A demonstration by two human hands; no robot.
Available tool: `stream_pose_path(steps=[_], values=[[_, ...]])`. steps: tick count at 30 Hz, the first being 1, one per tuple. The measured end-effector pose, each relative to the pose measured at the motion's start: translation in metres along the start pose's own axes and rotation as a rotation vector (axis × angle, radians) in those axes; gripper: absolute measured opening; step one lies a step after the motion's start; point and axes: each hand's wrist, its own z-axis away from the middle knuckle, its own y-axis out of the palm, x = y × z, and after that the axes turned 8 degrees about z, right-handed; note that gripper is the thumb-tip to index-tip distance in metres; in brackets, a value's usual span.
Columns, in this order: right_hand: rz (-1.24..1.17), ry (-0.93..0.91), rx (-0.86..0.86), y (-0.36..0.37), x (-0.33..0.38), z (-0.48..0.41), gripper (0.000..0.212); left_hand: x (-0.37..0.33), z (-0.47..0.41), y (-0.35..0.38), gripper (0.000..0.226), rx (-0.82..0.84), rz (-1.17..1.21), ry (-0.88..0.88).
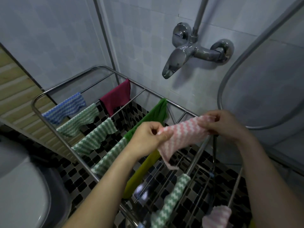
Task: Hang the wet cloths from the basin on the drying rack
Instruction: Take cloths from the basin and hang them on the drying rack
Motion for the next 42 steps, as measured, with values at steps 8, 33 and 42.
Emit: stream_pose_path(steps=[8, 33, 42], values=[[0.415, -0.030, -0.178, 0.013, -0.032, -0.048, 0.006, 0.060, -0.020, 0.026, 0.010, -0.044, -0.133, -0.157], [0.266, 0.307, -0.261, 0.080, -0.070, -0.116, 0.038, 0.089, -0.051, 0.030, 0.012, -0.211, -0.553, -0.154], [0.480, 0.283, -0.304, 0.080, -0.063, -0.121, 0.044, 0.092, -0.046, 0.033, 0.014, -0.217, -0.609, -0.075]])
